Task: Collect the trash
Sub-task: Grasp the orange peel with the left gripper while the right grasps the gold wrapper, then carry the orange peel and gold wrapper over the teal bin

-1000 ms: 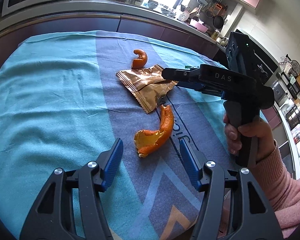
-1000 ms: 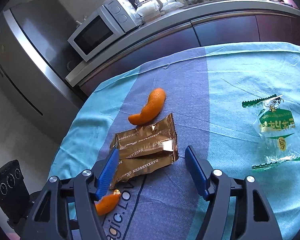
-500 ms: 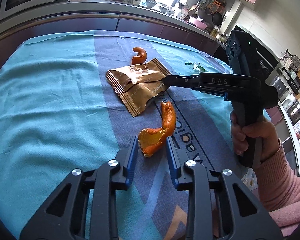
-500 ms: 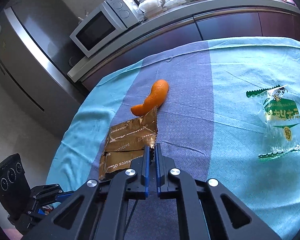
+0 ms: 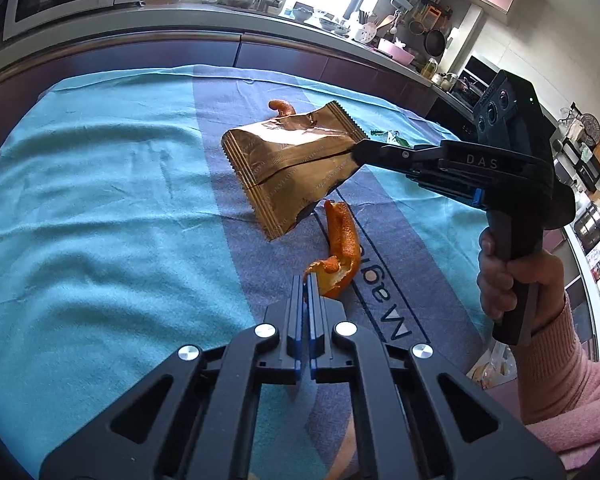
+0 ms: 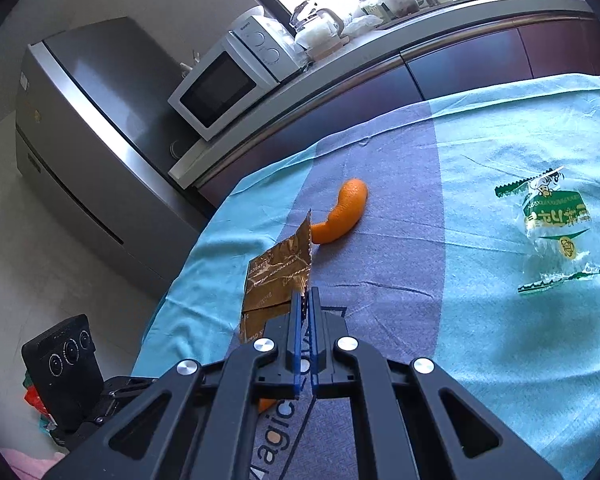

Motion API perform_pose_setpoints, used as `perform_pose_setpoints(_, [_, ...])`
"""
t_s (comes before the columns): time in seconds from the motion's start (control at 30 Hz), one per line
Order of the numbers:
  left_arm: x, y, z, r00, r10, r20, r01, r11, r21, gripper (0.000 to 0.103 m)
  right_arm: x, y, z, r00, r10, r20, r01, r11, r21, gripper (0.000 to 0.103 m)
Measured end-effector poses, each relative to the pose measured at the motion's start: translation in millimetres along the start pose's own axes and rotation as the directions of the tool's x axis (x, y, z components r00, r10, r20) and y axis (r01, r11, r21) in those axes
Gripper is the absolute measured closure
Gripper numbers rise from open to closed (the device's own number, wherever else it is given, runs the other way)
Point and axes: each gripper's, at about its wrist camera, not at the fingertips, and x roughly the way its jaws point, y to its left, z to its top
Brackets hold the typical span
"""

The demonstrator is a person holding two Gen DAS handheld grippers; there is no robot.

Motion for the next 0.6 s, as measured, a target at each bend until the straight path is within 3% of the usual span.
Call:
perform_pose_setpoints(0.07, [3, -1, 0, 1.0, 0.004, -0.01, -0.004, 1.0, 0.005, 0.099, 0, 0, -1, 1.0, 0.003, -0.002, -0.003, 1.0, 0.002, 0.101])
perform_pose_setpoints(0.13, [5, 0, 1, 1.0, -0.003, -0.018, 0.003, 1.0, 0.001, 0.084, 2, -1, -2, 1.0, 0.006, -0.006, -0.006, 1.0, 0.007, 0.1])
perform_pose_setpoints(0.3, [9, -2, 5, 1.0, -0.017, -0.02, 0.017, 1.0, 0.005, 0.08, 6, -3, -4, 1.0, 0.01, -0.018, -0.01, 1.0, 0.014, 0.101])
perform_pose_setpoints(0.4, [11, -4, 5, 0.999, -0.033, -0.019, 0.034, 0.999, 0.011, 0.084, 7, -4, -4, 1.0, 0.01, -0.023, -0.01, 1.0, 0.021, 0.101])
perform_pose_setpoints(0.43, [12, -5, 5, 0.999, -0.049, -0.023, 0.05, 0.999, 0.012, 0.097, 8, -4, -4, 1.0, 0.011, -0.023, -0.01, 1.0, 0.023, 0.101])
perform_pose_setpoints(0.6, [11, -8, 4, 0.998, -0.062, -0.014, 0.062, 0.998, 0.015, 0.098, 7, -4, -4, 1.0, 0.013, -0.021, -0.012, 1.0, 0.026, 0.101])
